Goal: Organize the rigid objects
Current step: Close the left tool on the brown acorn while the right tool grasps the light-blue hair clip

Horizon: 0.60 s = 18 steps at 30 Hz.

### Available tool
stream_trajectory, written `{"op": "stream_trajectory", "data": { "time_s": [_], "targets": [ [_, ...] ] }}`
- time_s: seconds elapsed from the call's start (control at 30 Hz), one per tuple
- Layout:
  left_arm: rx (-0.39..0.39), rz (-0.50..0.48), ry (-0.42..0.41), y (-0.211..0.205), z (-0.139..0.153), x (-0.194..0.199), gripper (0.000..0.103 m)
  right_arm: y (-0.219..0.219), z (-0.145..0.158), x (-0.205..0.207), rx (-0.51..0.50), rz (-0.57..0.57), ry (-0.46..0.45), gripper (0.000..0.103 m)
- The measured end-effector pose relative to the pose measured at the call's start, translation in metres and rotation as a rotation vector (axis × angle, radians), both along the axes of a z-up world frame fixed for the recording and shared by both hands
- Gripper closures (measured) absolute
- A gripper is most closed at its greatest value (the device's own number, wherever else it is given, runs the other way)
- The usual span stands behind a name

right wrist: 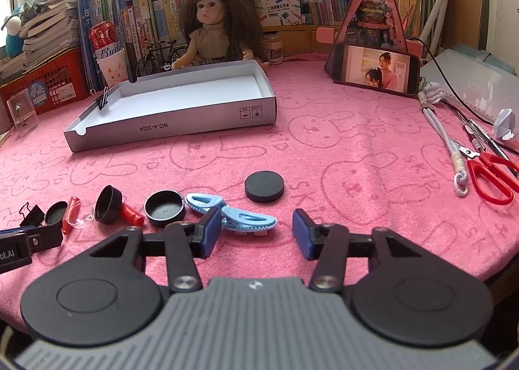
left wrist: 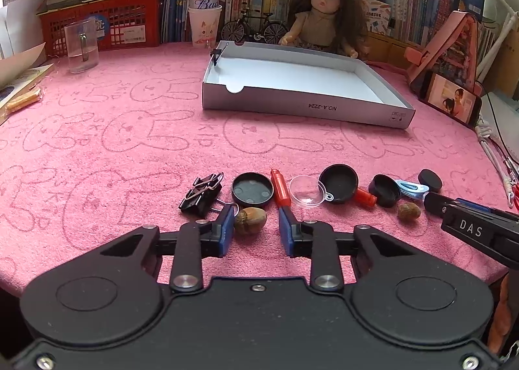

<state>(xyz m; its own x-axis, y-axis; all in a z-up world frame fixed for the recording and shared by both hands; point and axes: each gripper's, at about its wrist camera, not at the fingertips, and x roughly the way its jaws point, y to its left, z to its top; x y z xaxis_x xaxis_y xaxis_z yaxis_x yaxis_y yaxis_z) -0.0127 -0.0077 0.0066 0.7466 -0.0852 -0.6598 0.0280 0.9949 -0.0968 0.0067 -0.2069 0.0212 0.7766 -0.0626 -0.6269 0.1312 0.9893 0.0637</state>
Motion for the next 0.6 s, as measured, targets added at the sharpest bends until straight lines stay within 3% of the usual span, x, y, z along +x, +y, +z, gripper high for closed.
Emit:
{"op": "stream_trajectory", "data": {
  "time_s": [0.1, 0.6],
  "targets": [
    [0.005, -0.005, -0.003, -0.001, 0.000, 0.000, 0.083, -0.001, 0.001, -0.001, 0.013, 0.006, -0.006, 0.063],
    [0.009, -0.041, -0.038, -0.006, 0.010, 0.001, 0.083, 0.002, 0.005, -0.003, 0.012, 0.053, -0.029, 0.063]
  ]
}}
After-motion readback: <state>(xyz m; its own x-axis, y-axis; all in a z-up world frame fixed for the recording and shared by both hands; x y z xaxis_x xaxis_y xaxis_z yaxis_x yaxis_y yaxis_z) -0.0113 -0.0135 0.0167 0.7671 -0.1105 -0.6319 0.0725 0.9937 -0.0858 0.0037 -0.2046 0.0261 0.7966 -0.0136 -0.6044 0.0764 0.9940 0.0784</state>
